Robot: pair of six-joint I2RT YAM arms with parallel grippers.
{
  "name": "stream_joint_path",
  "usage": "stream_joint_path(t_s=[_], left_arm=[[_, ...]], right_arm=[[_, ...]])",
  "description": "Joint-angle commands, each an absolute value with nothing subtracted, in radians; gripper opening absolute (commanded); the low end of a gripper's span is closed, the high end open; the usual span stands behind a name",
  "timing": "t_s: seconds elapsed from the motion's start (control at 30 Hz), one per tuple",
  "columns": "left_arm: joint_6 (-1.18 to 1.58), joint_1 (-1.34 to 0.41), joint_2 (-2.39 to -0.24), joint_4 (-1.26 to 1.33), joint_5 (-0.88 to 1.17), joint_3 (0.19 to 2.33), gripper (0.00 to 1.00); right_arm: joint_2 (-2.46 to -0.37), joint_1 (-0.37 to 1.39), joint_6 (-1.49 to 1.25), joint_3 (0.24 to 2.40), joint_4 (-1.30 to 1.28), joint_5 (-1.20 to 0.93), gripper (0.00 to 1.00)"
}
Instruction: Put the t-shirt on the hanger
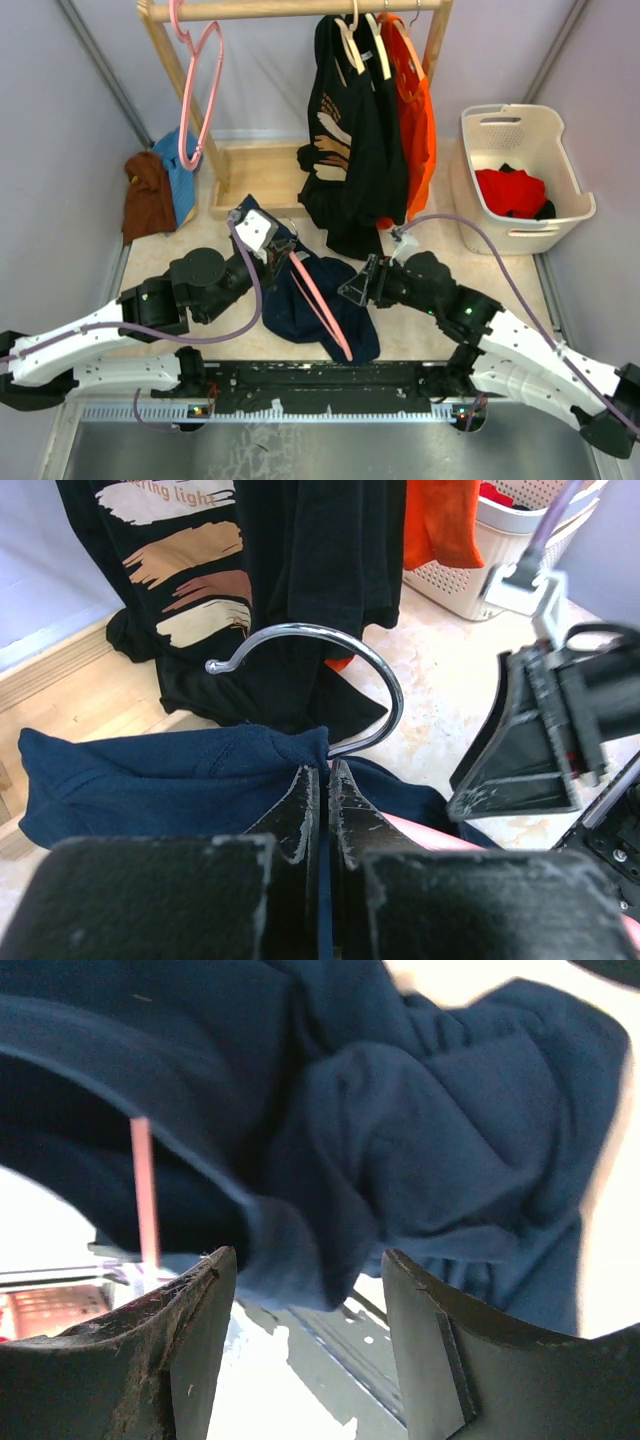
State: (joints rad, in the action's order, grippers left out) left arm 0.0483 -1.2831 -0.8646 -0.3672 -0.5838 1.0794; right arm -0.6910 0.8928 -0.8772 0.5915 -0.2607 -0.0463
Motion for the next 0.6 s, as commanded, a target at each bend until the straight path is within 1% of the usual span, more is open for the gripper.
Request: stream_joint_path(t_s=[0.0,0.3,0.57], left_arm=[[0.016,-1.285,-0.844,-0.287,-0.607,1.089,0.0],[0.009,-1.285,-0.843,-0.265,-0.605,1.077,0.0],[0.006,-1.285,-0.845,-0.258,-0.599,1.077,0.0]], right_arm=[[-0.785,0.906,-0.88,0.665,-0.299,-0.019,0.6],[-0.877,0.93,-0.878,0.694,-0.253,-0.01,0.6],[-0.88,0.94,-0.856,0.731,-0.216,-0.007,0.6]])
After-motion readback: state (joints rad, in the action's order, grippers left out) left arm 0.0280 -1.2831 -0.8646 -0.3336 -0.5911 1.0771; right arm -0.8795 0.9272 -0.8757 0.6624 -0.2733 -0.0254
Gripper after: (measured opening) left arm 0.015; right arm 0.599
